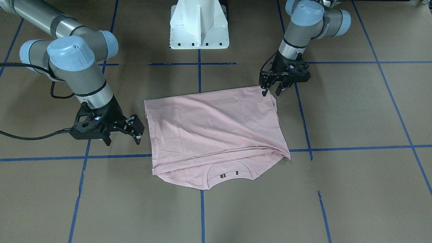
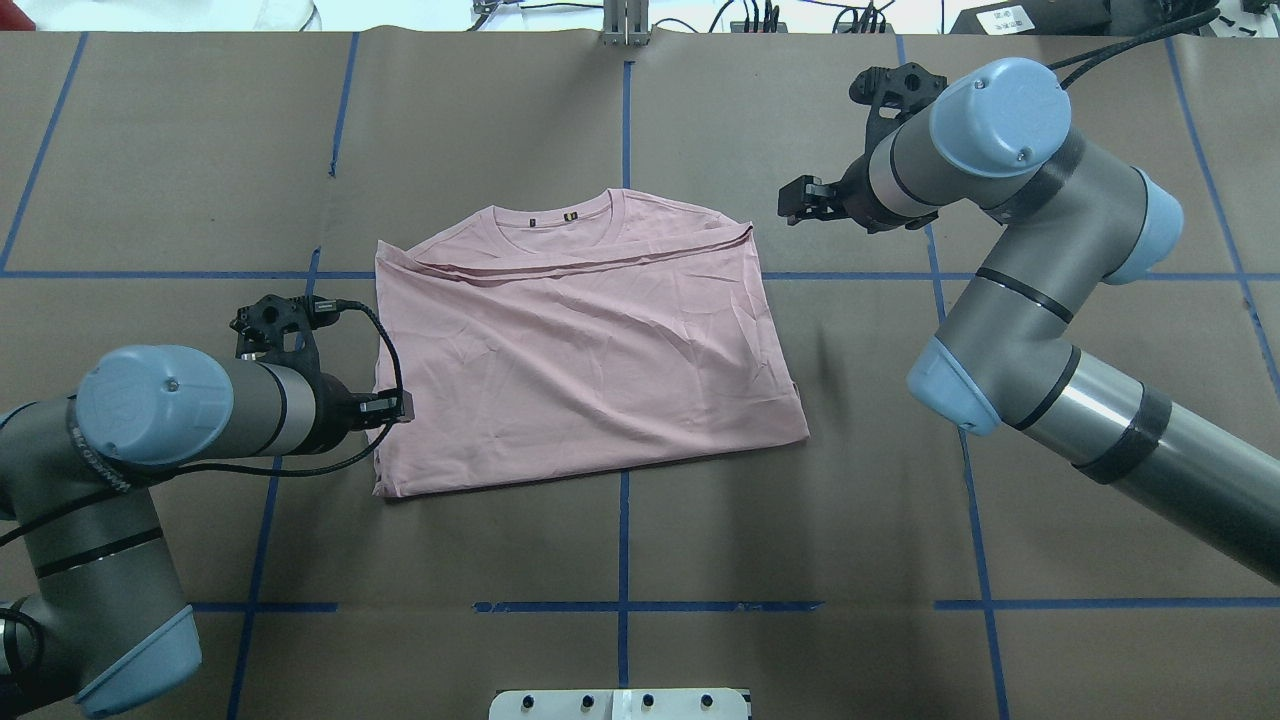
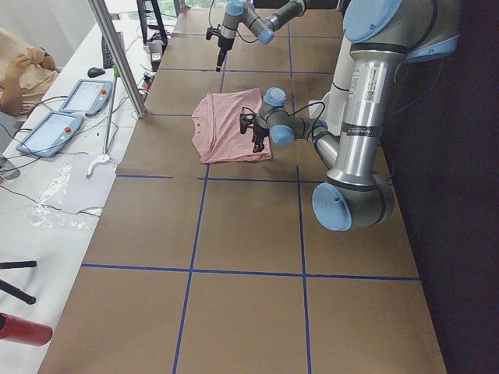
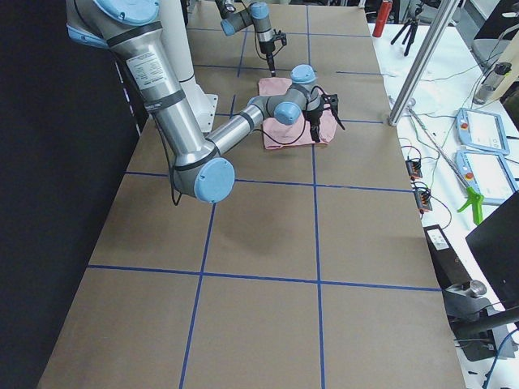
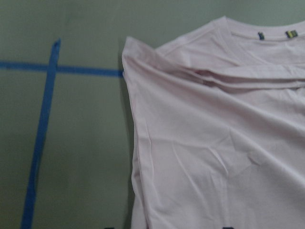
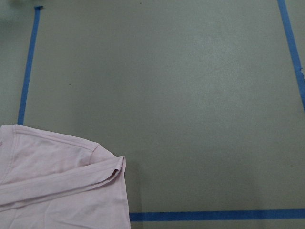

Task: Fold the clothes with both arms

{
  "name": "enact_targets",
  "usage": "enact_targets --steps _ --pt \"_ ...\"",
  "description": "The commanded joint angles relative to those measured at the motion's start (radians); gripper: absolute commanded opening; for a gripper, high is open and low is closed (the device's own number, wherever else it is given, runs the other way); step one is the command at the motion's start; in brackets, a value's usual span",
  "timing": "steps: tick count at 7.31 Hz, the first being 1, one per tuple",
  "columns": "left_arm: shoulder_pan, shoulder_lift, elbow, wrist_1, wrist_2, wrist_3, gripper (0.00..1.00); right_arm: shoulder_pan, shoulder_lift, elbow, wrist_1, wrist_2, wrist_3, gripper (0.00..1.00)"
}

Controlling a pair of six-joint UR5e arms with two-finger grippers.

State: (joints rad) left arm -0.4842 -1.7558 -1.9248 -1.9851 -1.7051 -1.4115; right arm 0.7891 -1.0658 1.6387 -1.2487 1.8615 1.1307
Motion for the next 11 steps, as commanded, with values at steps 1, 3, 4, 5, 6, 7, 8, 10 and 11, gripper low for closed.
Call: enact_targets --steps 1,3,4,5,6,7,8,10,11 --pt "0.022 0.005 0.010 0.002 0.002 -0.010 0.61 -0.001 0.000 -0.002 0.000 -0.001 -0.002 1.00" --pt "0.039 0.015 0.016 0.003 0.004 -0.010 0.60 -0.001 -0.002 -0.002 0.000 -0.001 -0.002 1.00" --pt "0.050 0.015 0.024 0.003 0.016 -0.010 0.57 -0.001 -0.002 -0.002 -0.002 -0.001 -0.002 1.00" --pt "0.061 0.015 0.024 0.003 0.024 -0.012 0.57 -0.001 -0.002 -0.003 0.000 -0.001 -0.002 1.00" --pt "0.065 0.013 0.026 0.003 0.024 -0.011 0.53 -0.001 -0.002 -0.003 -0.002 -0.001 -0.002 1.00" --pt "0.082 0.013 0.027 0.003 0.024 -0.012 0.44 -0.001 -0.002 -0.003 0.000 -0.001 -0.002 1.00" --pt "0.096 0.013 0.027 0.002 0.024 -0.011 0.38 -0.001 -0.002 -0.003 0.000 -0.001 -0.002 1.00" --pt "0.114 0.013 0.027 0.002 0.025 -0.010 0.23 -0.001 -0.002 -0.003 0.000 -0.001 0.000 1.00" --pt "0.115 0.015 0.027 0.002 0.025 -0.010 0.00 -0.002 -0.003 -0.002 0.000 -0.001 0.001 1.00"
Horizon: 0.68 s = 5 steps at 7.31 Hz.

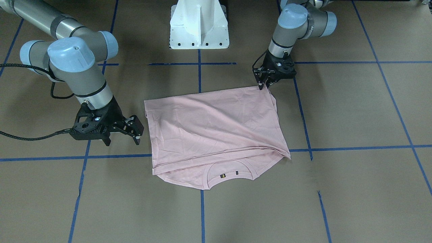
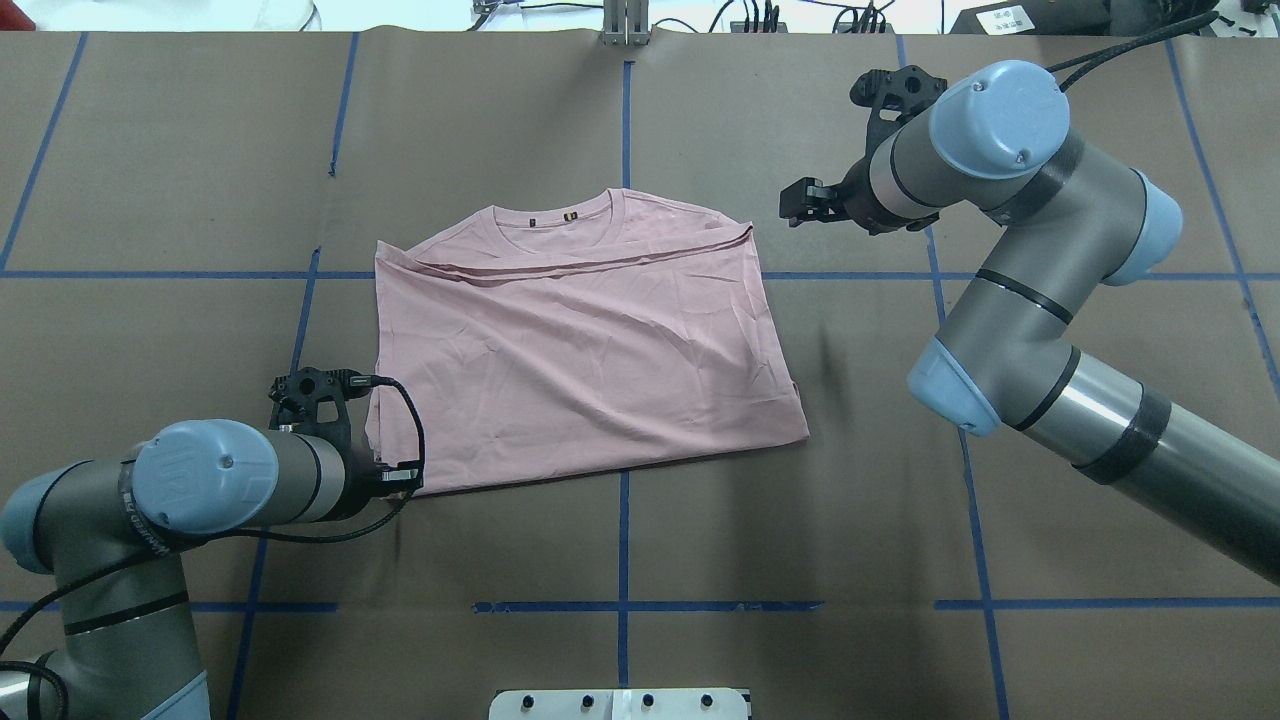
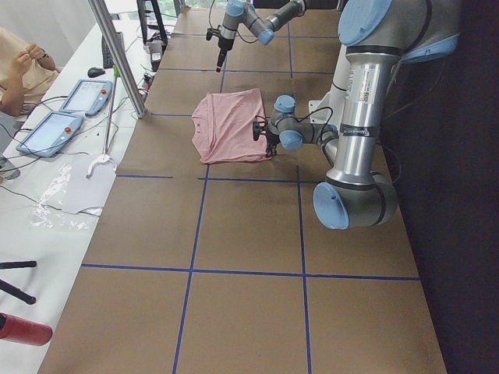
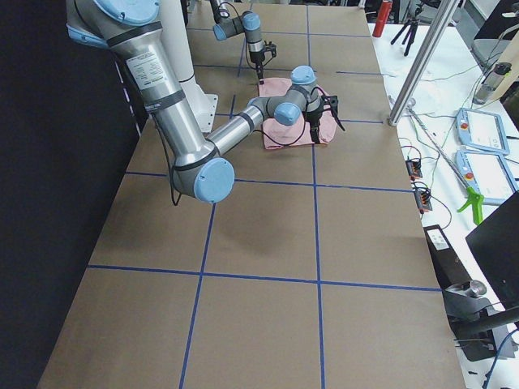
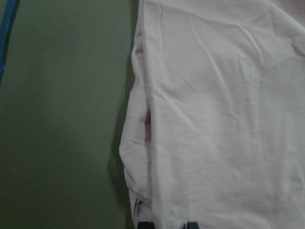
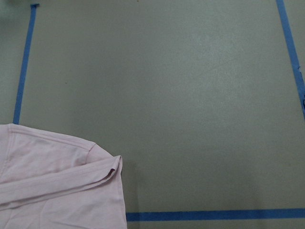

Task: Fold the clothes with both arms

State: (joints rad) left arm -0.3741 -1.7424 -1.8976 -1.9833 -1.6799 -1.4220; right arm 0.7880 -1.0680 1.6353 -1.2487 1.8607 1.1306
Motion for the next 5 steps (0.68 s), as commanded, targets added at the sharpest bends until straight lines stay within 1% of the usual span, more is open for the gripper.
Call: enact_targets --steps 1,2,4,5 --pt "0.003 0.006 -0.003 0.001 0.000 0.014 0.00 -0.003 -0.001 0.000 0.000 -0.002 0.003 1.00" --pt "-0.008 0.044 -0.014 -0.003 -0.003 0.085 0.00 -0.006 -0.001 0.000 0.000 -0.003 0.003 1.00" --pt "-0.165 0.044 0.008 -0.002 -0.003 0.309 0.00 -0.010 -0.001 0.000 0.000 -0.008 0.015 1.00" --pt "-0.249 0.031 0.056 -0.005 -0.006 0.421 0.00 -0.015 0.000 0.000 0.002 -0.011 0.018 1.00"
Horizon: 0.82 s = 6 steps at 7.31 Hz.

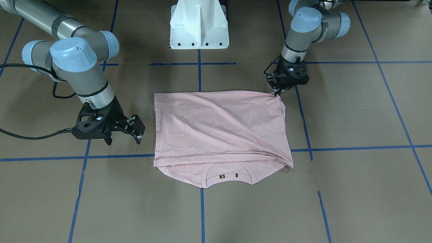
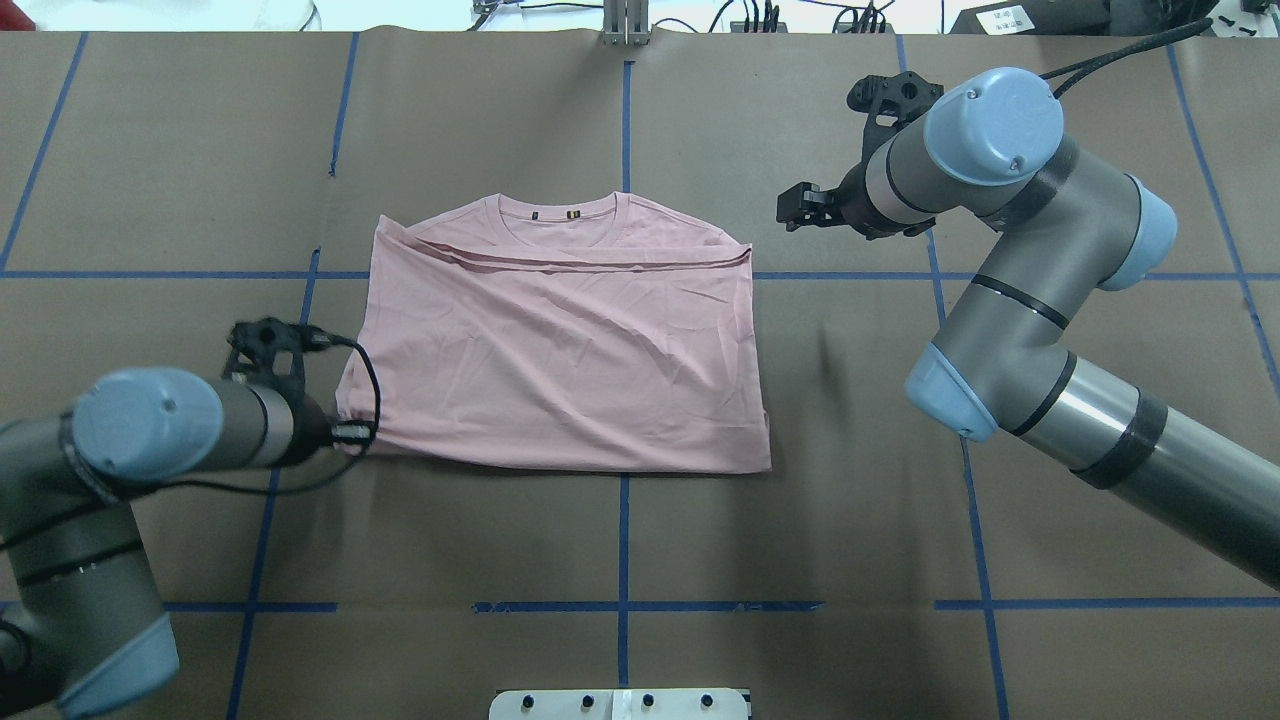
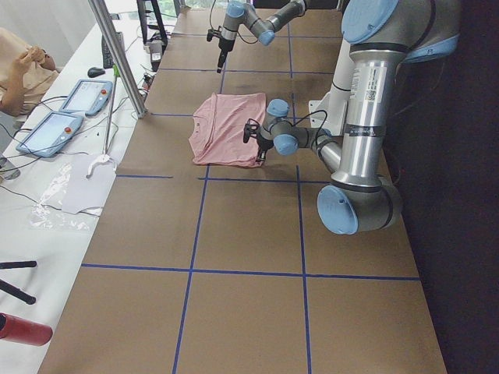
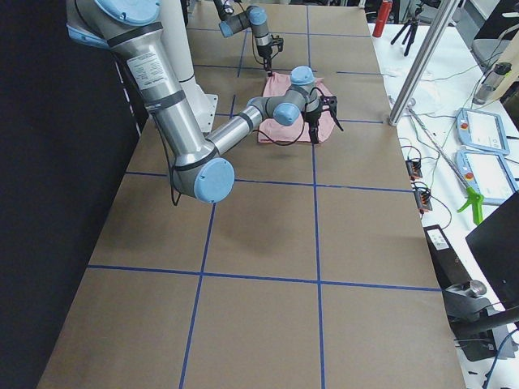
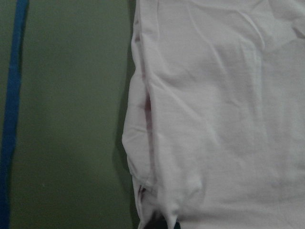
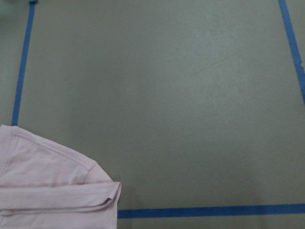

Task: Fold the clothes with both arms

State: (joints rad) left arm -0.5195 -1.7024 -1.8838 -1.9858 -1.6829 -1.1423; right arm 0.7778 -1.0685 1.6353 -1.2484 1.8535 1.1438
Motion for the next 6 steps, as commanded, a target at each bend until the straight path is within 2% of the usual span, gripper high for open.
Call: enact_targets --steps 1,2,3,4,5,6 --pt "-0.188 -0.085 0.131 -0.004 -0.003 0.221 0.00 -0.009 -0.001 0.000 0.001 -0.008 0.008 1.00" --pt "-0.259 -0.189 0.266 -0.007 -0.003 0.290 0.00 -0.012 -0.001 0.000 0.001 -0.016 0.022 1.00" --pt "-0.337 -0.298 0.452 -0.084 -0.003 0.355 0.00 -0.015 -0.001 0.000 0.001 -0.023 0.024 1.00" --pt "-0.387 -0.394 0.679 -0.231 -0.003 0.416 0.00 -0.015 -0.001 0.001 0.001 -0.023 0.033 1.00" --pt "-0.420 -0.464 0.851 -0.337 -0.003 0.471 0.00 -0.020 0.001 0.003 0.001 -0.026 0.045 1.00" --pt "-0.456 -0.462 0.862 -0.359 -0.008 0.521 0.00 -0.021 0.002 0.009 0.001 -0.031 0.057 1.00"
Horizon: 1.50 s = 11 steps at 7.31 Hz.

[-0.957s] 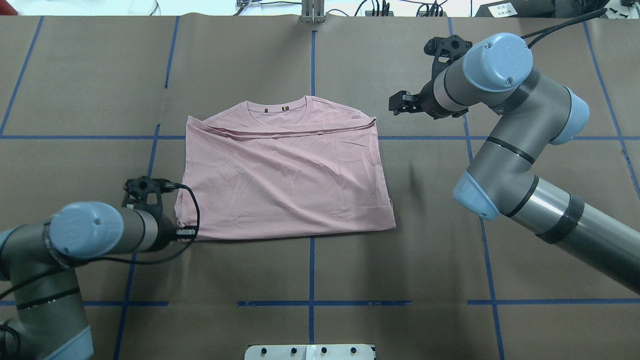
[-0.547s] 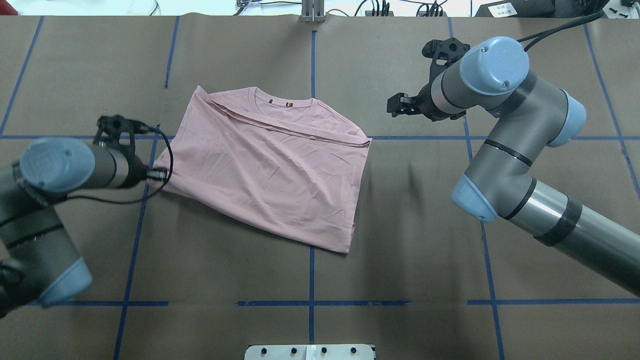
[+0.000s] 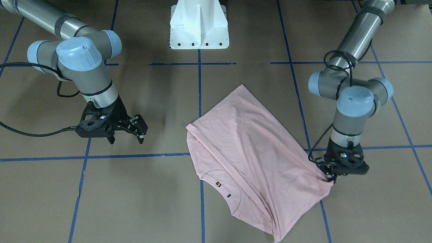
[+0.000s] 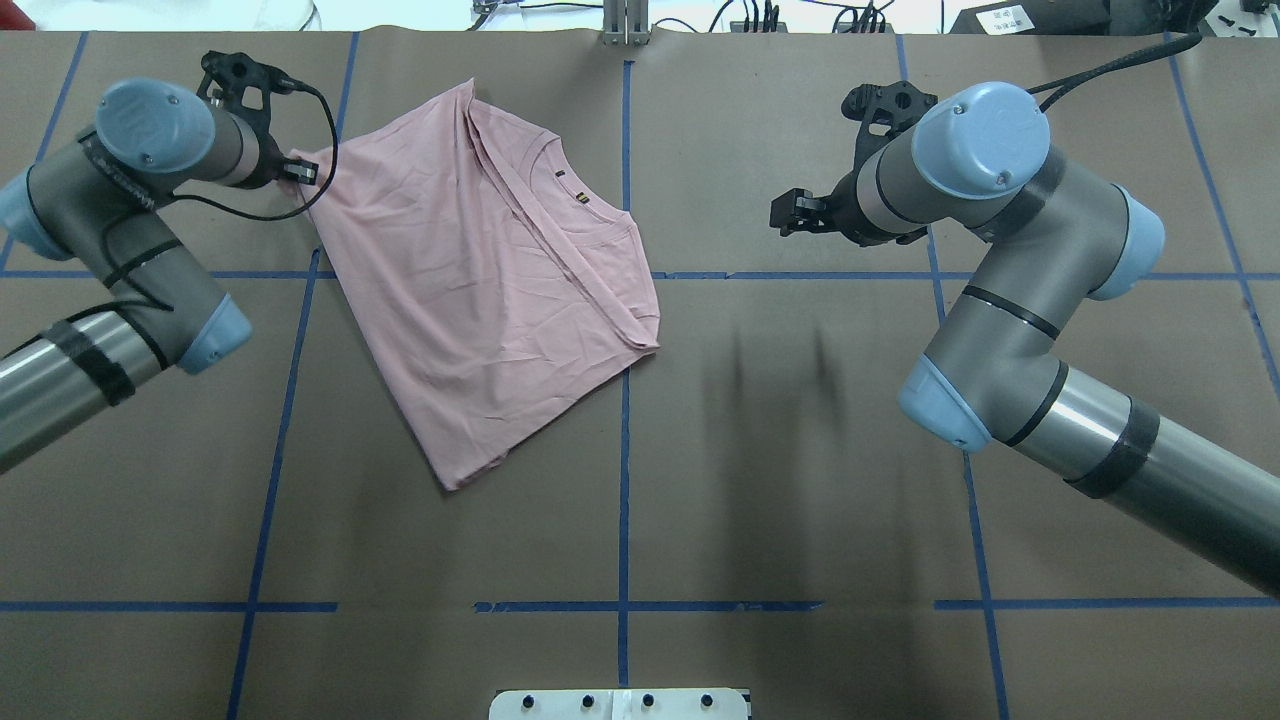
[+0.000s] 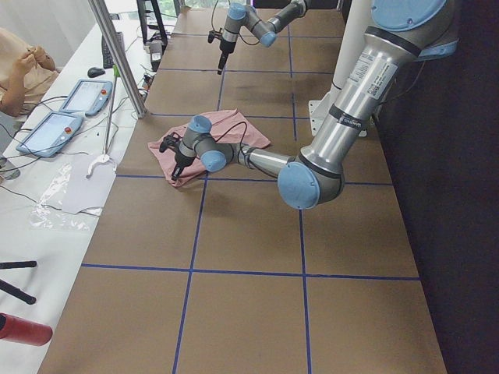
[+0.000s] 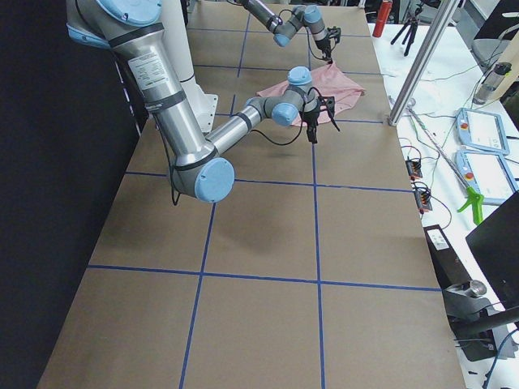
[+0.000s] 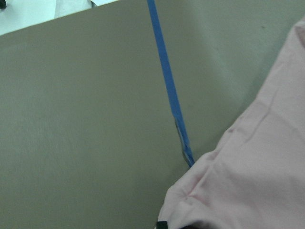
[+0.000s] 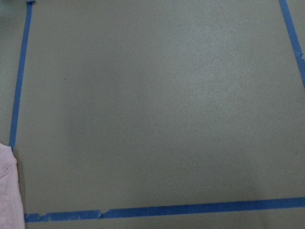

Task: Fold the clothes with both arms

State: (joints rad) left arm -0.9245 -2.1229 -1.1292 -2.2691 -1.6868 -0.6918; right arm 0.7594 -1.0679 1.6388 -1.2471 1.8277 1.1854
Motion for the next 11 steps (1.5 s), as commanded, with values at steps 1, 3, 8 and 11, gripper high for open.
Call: enact_targets --steps 1,3,8,11 --pt "-0.086 -0.016 0.076 -0.128 -0.019 0.221 0.99 -0.018 0.002 0.003 0.002 -0.016 0.025 1.00" --pt "-0.192 -0.008 0.065 -0.141 -0.271 0.312 1.00 -0.090 0.055 -0.010 0.006 -0.079 0.197 0.94" --pt "-0.178 0.060 -0.020 -0.145 -0.280 0.183 1.00 -0.241 0.423 -0.399 -0.003 -0.261 0.434 0.74" --pt "-0.166 0.061 -0.032 -0.145 -0.280 0.151 1.00 -0.258 0.468 -0.479 -0.043 -0.278 0.416 0.66"
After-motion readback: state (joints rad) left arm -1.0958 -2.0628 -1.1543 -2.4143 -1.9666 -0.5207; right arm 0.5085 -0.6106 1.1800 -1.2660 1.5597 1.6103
